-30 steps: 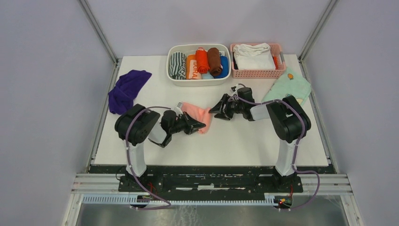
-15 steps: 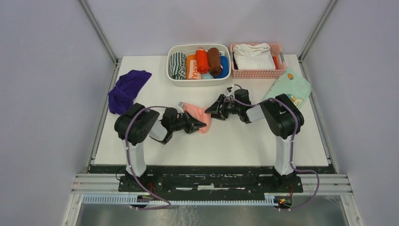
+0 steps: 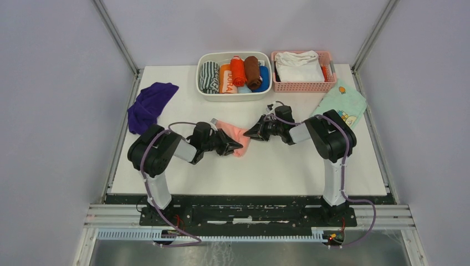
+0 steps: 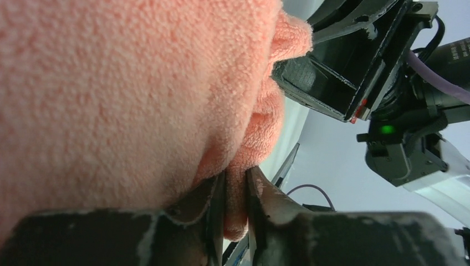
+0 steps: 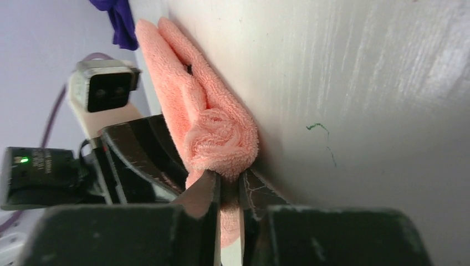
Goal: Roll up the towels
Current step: Roll the towel at the center of the board.
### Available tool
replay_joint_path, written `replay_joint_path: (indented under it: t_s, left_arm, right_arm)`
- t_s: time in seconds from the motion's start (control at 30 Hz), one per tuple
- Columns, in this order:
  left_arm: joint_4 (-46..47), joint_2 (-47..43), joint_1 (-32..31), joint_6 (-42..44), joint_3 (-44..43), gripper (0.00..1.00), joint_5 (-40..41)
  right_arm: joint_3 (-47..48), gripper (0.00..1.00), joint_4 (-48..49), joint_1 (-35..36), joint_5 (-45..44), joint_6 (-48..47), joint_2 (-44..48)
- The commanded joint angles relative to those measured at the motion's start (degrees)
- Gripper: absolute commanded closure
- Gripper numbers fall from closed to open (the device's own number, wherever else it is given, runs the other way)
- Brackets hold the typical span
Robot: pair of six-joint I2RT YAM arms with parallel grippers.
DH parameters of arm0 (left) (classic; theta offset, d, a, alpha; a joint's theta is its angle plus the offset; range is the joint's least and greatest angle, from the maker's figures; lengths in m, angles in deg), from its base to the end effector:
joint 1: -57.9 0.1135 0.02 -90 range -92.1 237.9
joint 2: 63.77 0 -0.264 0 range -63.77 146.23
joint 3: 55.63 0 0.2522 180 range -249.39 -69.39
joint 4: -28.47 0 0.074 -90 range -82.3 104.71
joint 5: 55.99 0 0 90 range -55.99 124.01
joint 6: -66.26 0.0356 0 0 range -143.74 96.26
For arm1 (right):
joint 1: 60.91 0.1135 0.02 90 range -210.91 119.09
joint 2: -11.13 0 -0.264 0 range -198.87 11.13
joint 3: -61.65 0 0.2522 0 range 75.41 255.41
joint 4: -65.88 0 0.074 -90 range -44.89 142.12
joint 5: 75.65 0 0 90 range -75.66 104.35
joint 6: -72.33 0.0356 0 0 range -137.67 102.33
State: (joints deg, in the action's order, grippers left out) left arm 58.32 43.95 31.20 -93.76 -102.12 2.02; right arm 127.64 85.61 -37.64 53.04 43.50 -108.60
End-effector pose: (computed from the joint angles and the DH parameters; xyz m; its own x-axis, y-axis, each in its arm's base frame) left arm 0.2691 -0.1564 0.0897 -0.8968 -0.4412 -0.0325 -0.1689 0.4093 -0.8966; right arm 0.3444 0.1723 0.0825 -0.9349 0.3423 -0.0934 0.0719 0.4406 0.8948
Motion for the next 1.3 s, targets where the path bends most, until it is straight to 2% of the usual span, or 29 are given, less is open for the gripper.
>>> replay_joint_path:
  t_s: [0.0, 0.07, 0.2, 0.3, 0.47, 0.53, 0.67, 0.8, 1.1, 1.2, 1.27]
  left_arm:
    - [-15.65, -6.57, -0.09, 10.41, -1.83, 0.67, 6.42]
    - [-21.67, -10.60, -0.90, 14.14, -2.93, 0.59, 10.05]
    - [-34.78, -18.29, -5.14, 23.37, -6.92, 0.47, 20.10]
    - [-42.68, -23.46, -11.74, 29.95, -11.33, 0.42, 32.33]
    - [-45.75, -25.72, -24.55, 40.14, -14.99, 0.34, 51.98]
    - [-45.73, -24.16, -30.13, 44.08, -16.43, 0.33, 59.86]
    - [-46.34, -17.83, -36.45, 49.77, -20.70, 0.33, 69.35]
    - [-46.95, -11.37, -40.10, 54.15, -24.42, 0.33, 76.04]
    - [-48.69, 0.20, -42.82, 58.22, -28.44, 0.34, 81.87]
    - [-49.10, 2.27, -42.80, 58.33, -28.70, 0.38, 81.84]
    - [-49.62, 3.61, -42.82, 58.22, -28.86, 0.47, 81.60]
  right_arm:
    - [1.91, 0.92, -16.82, 0.91, -7.37, -7.75, 4.39]
    - [3.12, 0.99, -24.53, 1.28, -10.91, -10.04, 6.99]
    - [6.51, 1.00, -38.45, 2.27, -17.92, -11.89, 10.71]
    - [9.98, 1.00, -47.19, 3.56, -22.58, -12.24, 12.23]
    - [13.19, 1.00, -53.52, 4.68, -24.78, -10.60, 12.34]
    - [13.82, 1.00, -54.49, 4.91, -25.27, -10.20, 12.15]
    - [14.01, 1.00, -55.02, 4.99, -25.62, -9.81, 12.05]
    - [14.10, 1.00, -55.27, 4.97, -25.76, -9.74, 12.27]
    - [14.39, 1.00, -55.47, 5.01, -25.19, -9.62, 12.45]
    - [14.38, 1.00, -55.40, 4.96, -24.92, -9.66, 12.57]
    - [14.35, 1.00, -54.94, 4.99, -24.26, -9.98, 12.90]
